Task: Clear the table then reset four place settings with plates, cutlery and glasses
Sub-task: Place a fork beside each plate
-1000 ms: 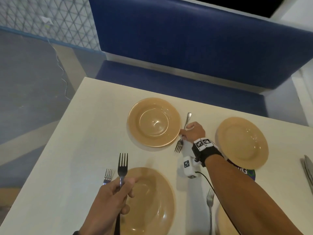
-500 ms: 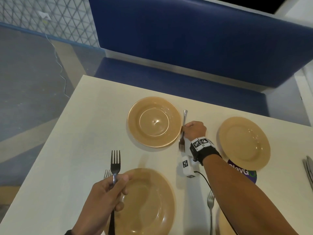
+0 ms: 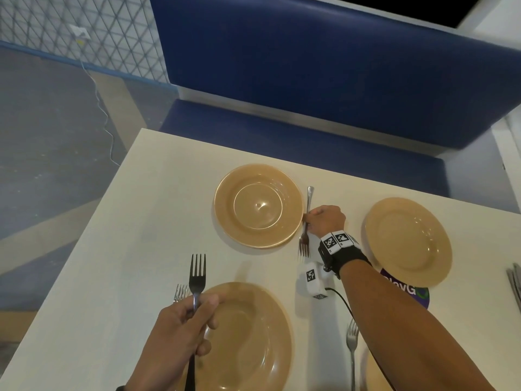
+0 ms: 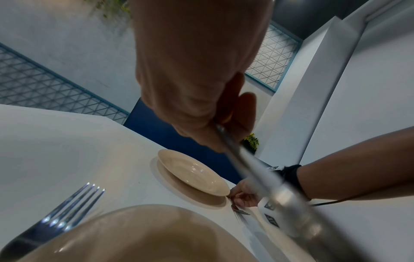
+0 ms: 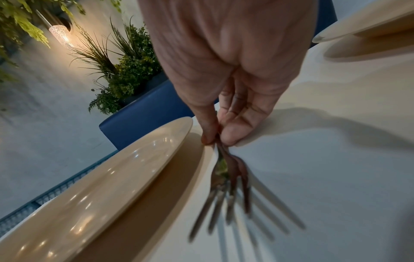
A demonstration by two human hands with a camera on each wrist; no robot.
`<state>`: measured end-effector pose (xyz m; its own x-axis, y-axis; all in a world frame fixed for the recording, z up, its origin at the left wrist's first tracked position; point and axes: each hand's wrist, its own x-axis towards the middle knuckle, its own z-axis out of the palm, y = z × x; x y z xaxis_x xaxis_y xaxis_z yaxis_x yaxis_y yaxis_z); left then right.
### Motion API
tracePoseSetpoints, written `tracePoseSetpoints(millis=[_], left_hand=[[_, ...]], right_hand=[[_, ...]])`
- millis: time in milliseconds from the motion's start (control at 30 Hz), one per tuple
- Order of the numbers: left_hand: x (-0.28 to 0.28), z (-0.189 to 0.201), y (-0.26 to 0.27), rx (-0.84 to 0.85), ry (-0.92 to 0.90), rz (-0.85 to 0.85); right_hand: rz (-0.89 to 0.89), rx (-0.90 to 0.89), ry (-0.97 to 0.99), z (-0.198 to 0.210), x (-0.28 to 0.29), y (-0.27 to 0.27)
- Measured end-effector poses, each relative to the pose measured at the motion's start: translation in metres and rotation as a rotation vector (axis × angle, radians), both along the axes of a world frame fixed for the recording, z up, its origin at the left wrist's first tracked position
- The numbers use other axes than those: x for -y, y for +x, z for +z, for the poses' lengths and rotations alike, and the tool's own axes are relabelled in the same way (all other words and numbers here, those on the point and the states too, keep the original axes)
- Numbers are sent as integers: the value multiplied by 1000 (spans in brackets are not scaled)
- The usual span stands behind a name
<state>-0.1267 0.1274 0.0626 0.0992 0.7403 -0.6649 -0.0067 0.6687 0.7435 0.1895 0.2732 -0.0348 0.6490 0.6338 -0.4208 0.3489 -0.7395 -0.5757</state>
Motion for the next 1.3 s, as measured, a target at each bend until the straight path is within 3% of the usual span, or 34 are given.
tracePoseSetpoints(millis=[233, 367, 433, 533, 633, 833, 1000, 1133, 1300], left_hand=[[1, 11, 6, 63, 16, -10], [1, 20, 25, 133, 30, -81], [2, 25, 40, 157, 43, -174], [8, 35, 72, 168, 61, -379], [19, 41, 106, 125, 142, -634], [38, 38, 151, -61, 232, -921], [46, 47, 211, -132, 270, -960], [52, 50, 267, -190, 360, -941], [63, 58, 337, -200, 464, -963]], right_hand=[[70, 16, 62, 24, 23, 10], [170, 130, 275, 85, 65, -7], [266, -21, 367, 125, 92, -28], [537, -399, 249, 160, 133, -54], [554, -568, 249, 166, 163, -43], [289, -450, 384, 172, 224, 78], [418, -462, 160, 171, 296, 162], [429, -456, 109, 162, 339, 201], [710, -97, 196, 146, 350, 216]])
